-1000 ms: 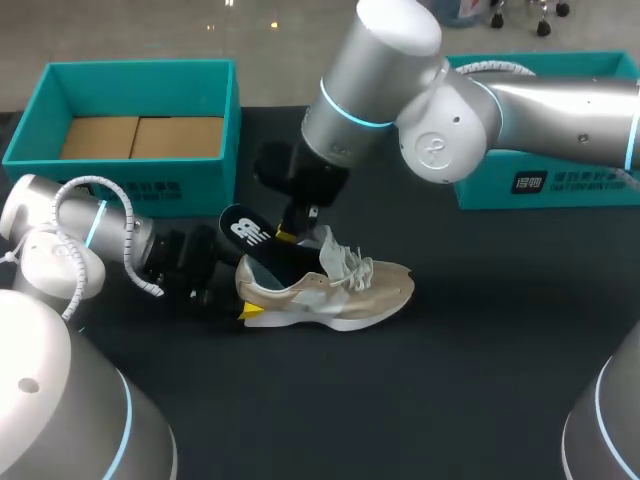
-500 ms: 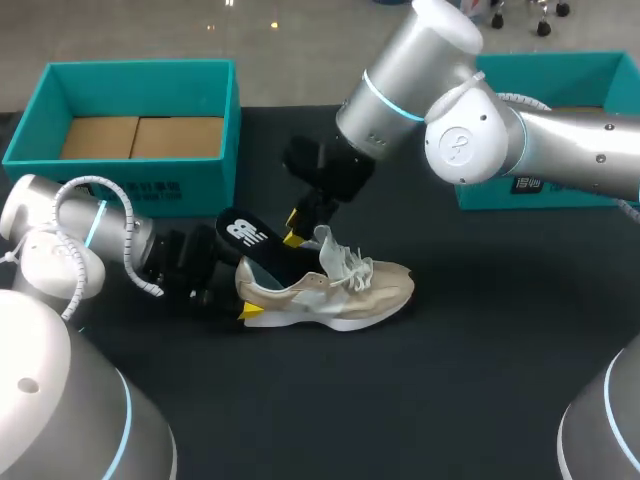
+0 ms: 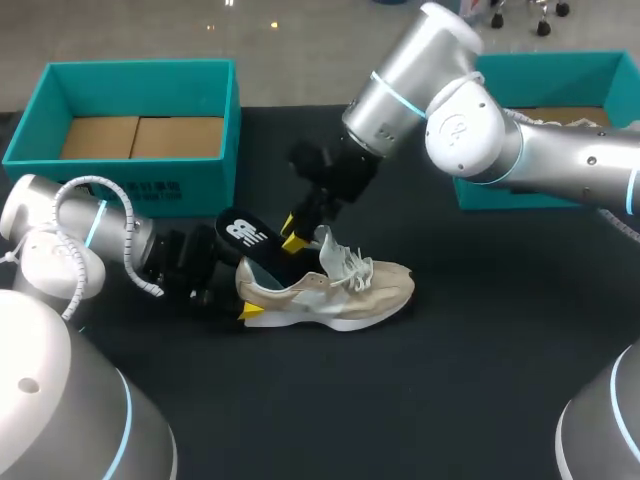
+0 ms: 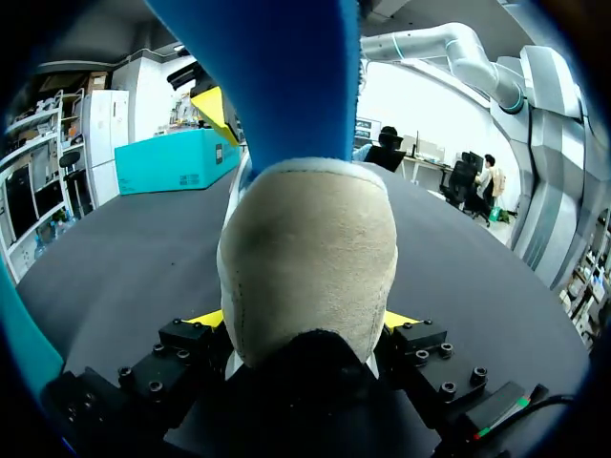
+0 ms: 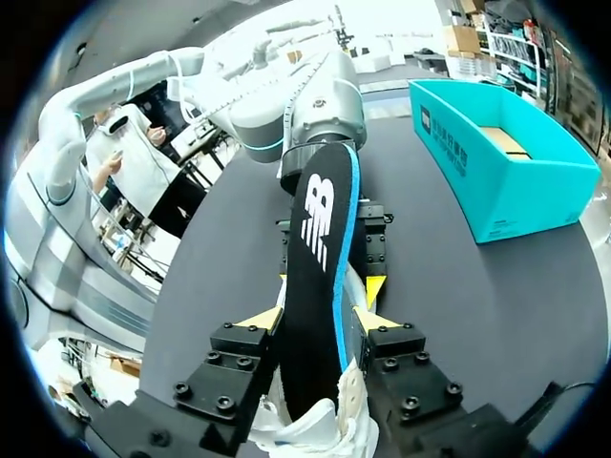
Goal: Take the shoe out of the shoebox, open the shoe tongue, remove and reinsert the insole, then place the shoe into the shoebox
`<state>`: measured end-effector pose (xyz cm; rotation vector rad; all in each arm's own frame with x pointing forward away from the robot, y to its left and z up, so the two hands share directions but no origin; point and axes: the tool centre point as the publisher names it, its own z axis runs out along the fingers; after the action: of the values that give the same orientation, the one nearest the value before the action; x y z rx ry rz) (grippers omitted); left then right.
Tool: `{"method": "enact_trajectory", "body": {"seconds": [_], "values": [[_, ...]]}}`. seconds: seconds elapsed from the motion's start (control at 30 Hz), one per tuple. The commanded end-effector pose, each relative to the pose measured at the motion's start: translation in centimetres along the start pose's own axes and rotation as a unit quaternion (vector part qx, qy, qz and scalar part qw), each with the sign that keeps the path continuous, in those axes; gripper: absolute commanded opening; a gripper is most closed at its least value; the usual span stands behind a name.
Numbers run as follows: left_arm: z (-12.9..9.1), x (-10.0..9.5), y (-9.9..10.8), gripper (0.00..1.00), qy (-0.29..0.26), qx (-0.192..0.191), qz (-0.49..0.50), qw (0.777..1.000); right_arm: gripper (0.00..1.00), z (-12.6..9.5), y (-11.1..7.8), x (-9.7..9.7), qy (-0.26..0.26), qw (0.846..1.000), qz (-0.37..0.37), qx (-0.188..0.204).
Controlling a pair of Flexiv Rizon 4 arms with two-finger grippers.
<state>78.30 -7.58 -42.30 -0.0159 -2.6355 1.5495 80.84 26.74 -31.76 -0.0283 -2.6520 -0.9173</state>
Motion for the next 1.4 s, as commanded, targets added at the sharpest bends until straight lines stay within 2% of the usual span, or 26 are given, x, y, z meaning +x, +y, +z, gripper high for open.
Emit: {"method": "enact_trajectory", "body": {"seconds": [0.03, 0.27, 0.37, 0.47, 0.5, 0.67, 0.9, 1.03, 1.4], "values": [[0.4, -0.2, 0.3, 0.0, 0.001, -0.002, -0.001, 1.0, 0.45, 0.9, 0.5, -0.3, 0.016, 1.0, -0.002, -0.001], [0.4, -0.2, 0.3, 0.0, 0.001, -0.002, -0.001, 1.0, 0.44, 1.5, 0.6, 0.2, 0.03, 0.999, -0.008, -0.008], [0.4, -0.2, 0.3, 0.0, 0.001, -0.002, -0.001, 1.0, 0.37, 1.6, 0.7, 0.3, 0.032, 0.999, -0.009, -0.009], [0.4, -0.2, 0.3, 0.0, 0.001, -0.002, -0.001, 1.0, 0.17, 1.6, 0.7, 0.4, 0.033, 0.999, -0.008, -0.01], [0.4, -0.2, 0.3, 0.0, 0.001, -0.002, -0.001, 1.0, 0.0, 1.6, 0.7, 0.4, 0.035, 0.999, -0.005, -0.012], [0.4, -0.2, 0.3, 0.0, 0.001, -0.002, -0.001, 1.0, 0.0, 1.3, 1.0, 0.3, 0.043, 0.999, 0.0, -0.021], [0.4, -0.2, 0.3, 0.0, 0.001, -0.002, -0.001, 1.0, 0.0, 0.2, 2.8, 0.1, 0.047, 0.998, 0.009, -0.051], [0.4, -0.2, 0.3, 0.0, 0.001, -0.002, -0.001, 1.0, 0.0, -0.6, 3.7, 0.0, 0.033, 0.997, 0.018, -0.065], [0.4, -0.2, 0.3, 0.0, 0.001, -0.002, -0.001, 1.0, 0.0, -4.3, 7.0, 0.5, -0.016, 0.988, 0.042, -0.148]]}}
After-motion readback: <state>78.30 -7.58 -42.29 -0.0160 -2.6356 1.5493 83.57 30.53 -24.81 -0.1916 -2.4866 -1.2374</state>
